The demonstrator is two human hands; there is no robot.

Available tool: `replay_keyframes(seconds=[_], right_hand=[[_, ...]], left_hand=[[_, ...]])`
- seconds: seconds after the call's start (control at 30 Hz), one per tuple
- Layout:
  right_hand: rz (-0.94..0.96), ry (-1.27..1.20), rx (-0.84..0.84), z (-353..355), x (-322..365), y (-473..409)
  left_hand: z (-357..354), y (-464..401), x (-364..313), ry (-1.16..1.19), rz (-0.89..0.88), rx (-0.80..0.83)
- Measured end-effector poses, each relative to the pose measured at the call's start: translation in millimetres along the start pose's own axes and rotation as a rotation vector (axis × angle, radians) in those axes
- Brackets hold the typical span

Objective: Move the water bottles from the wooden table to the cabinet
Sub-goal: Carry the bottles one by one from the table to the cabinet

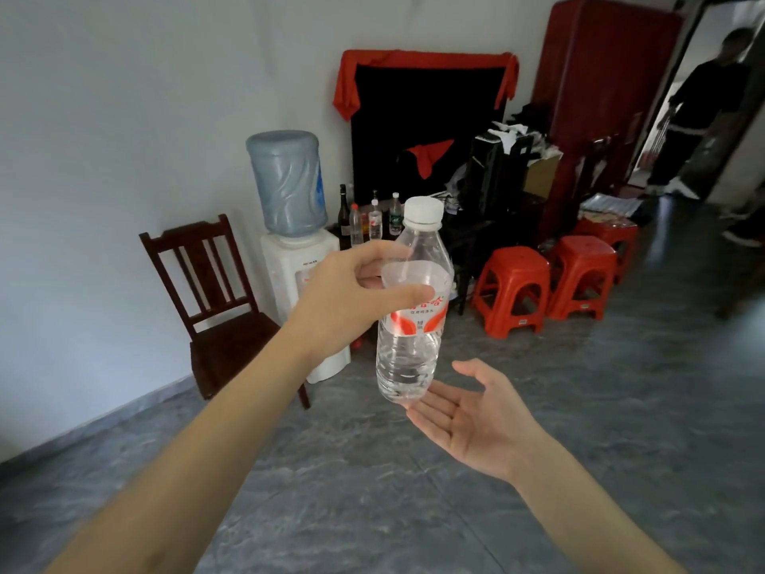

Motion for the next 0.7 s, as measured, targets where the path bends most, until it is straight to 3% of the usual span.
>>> replay_keyframes(seconds=[0.3, 0.7], right_hand=[[0.035, -0.036, -0.011, 6.8, 45.1, -44.3], [0.062, -0.021, 0.016, 25.1, 163.8, -116.0]], left_hand=[[3.7, -70.1, 24.9, -0.001, 0.001, 0.043], [1.6, -206.6, 43.7, -0.04, -0.027, 0.015]])
Point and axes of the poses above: each hand's wrist, its own y-axis away from the middle knuckle, its own z-axis out of the back of the hand, x = y × z, the point moved 10 cm from there along -y, towards the middle knuckle, and after that the axes turned 7 degrees about x, right-handed, at the moved point
